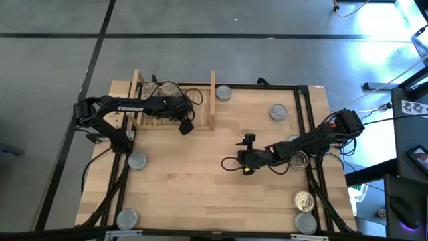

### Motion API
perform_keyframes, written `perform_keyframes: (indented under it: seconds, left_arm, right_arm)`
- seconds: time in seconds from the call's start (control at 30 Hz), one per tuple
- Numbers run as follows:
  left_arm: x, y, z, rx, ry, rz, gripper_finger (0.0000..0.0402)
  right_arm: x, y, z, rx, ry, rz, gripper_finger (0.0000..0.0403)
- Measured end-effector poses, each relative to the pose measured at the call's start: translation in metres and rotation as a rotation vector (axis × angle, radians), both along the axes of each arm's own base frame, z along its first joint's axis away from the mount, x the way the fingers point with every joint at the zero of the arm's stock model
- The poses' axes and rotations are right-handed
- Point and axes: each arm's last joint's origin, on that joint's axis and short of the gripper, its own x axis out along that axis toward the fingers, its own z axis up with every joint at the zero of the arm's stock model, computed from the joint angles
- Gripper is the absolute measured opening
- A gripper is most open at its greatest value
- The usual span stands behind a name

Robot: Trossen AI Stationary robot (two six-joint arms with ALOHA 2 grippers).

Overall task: Stack canned seafood by type on shelf
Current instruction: Stack the blue tuna can on top of the other blue tuna can on the shelf

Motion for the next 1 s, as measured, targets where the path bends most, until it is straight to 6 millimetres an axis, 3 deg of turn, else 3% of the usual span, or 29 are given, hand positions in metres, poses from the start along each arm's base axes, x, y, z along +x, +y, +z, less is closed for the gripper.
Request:
perform_keyframes:
  seconds: [0.23,0.43,0.57,0.67,0.9,1.0]
  left_arm:
    - [0.002,0.013,0.009,0.187,0.065,0.020,0.0292]
    - [0.003,0.022,-0.008,0.159,0.125,0.022,0.0292]
    - [0.008,0.021,-0.026,0.089,0.168,-0.031,0.0292]
    - [0.012,0.016,-0.029,0.043,0.156,-0.062,0.0292]
    - [0.013,-0.010,-0.009,-0.106,0.025,-0.156,0.0292]
    - [0.012,-0.017,0.012,-0.106,-0.062,-0.189,0.0292]
  right_arm:
    - [0.000,0.000,0.000,-0.003,0.000,0.003,0.0312]
    - [0.000,0.000,0.000,-0.004,0.001,0.004,0.0312]
    - [0.000,0.000,0.000,-0.004,0.002,0.004,0.0312]
    - [0.000,0.000,0.000,-0.005,0.004,0.004,0.0312]
    - [0.000,0.000,0.000,-0.008,0.006,0.006,0.0312]
    - [0.000,0.000,0.000,-0.007,0.004,0.006,0.0312]
